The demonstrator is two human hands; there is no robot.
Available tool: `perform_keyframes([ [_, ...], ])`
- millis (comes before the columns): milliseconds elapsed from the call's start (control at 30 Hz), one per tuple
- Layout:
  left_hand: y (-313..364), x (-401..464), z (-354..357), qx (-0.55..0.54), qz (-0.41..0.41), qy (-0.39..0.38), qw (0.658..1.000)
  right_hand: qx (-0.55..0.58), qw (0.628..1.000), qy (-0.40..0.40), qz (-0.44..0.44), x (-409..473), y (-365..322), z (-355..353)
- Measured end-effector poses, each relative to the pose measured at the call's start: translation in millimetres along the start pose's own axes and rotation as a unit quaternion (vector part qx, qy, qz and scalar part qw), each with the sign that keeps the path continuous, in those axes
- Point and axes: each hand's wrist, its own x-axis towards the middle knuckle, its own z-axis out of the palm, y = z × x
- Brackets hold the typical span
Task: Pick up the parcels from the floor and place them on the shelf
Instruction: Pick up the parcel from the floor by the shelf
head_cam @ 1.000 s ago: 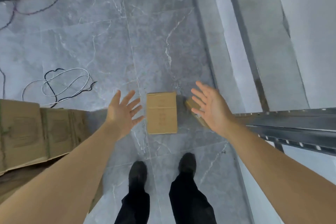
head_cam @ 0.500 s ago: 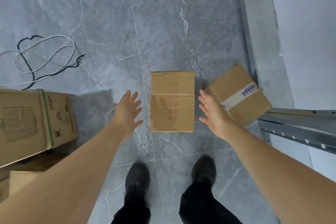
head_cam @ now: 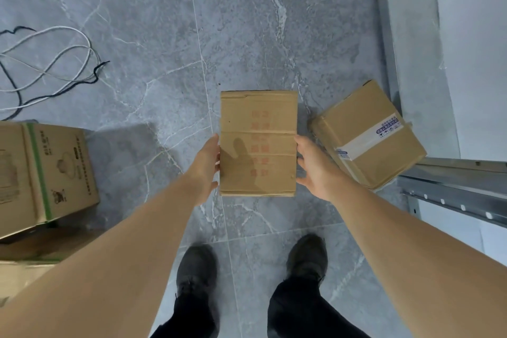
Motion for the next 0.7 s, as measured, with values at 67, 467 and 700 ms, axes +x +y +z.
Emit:
perform_keyframes([
  [67, -3.3, -6.0, -0.9, -0.008, 0.013, 0.008, 1.0, 0.006, 1.0, 0.015, -0.003, -5.6, 0.1, 0.6],
  [467, 33.0, -173.0, -11.8, -0.062, 0.134, 0.015, 0.989, -0.065, 0.982, 0.057, -0.17, -182.6, -66.9, 13.2],
  [700, 104.2, -350.6, -19.2, -0.085, 0.223, 0.01, 0.971, -0.066, 0.953, 0.105, -0.278, -375.4, -146.0, 33.1],
])
